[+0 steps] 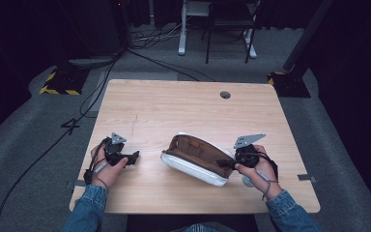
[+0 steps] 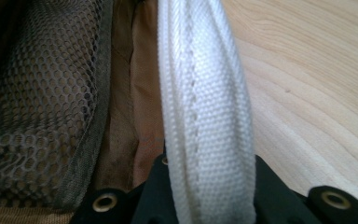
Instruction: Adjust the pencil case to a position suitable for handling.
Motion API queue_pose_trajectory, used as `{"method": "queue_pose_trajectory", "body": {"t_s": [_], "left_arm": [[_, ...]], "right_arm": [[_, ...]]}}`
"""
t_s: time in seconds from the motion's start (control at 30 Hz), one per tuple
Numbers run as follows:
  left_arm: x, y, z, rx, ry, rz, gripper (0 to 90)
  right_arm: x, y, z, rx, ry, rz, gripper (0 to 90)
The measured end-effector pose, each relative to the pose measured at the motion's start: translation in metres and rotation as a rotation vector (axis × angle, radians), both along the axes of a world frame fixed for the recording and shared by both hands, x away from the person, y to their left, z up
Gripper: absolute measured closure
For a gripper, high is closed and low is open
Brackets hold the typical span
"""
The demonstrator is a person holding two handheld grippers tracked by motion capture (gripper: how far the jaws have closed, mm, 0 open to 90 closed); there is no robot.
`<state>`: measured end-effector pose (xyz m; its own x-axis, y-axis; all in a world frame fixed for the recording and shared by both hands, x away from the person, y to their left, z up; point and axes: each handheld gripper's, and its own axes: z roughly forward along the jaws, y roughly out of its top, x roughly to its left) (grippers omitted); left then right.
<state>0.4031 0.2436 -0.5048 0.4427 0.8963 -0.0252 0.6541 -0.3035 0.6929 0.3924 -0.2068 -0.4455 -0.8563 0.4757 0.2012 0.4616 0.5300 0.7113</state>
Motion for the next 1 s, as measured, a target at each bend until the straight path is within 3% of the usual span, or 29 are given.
{"method": "queue_pose_trajectory", "body": {"t_s": [0.3,0.9,1.0], "left_arm": [[0.001,0.000,0.000,-0.002,0.000,-0.002,13.9],[0.001,-0.001,0.000,-0.002,0.000,-0.004,13.9],[0.001,-0.001,0.000,-0.002,-0.001,-0.004,13.9]], "right_arm": [[-0.002,0.011,-0.017,-0.027,0.017,0.037,87.5],[-0.005,0.019,-0.025,-0.046,0.006,0.060,85.9],[-0.004,0.018,-0.025,-0.041,0.003,0.050,81.6]]}}
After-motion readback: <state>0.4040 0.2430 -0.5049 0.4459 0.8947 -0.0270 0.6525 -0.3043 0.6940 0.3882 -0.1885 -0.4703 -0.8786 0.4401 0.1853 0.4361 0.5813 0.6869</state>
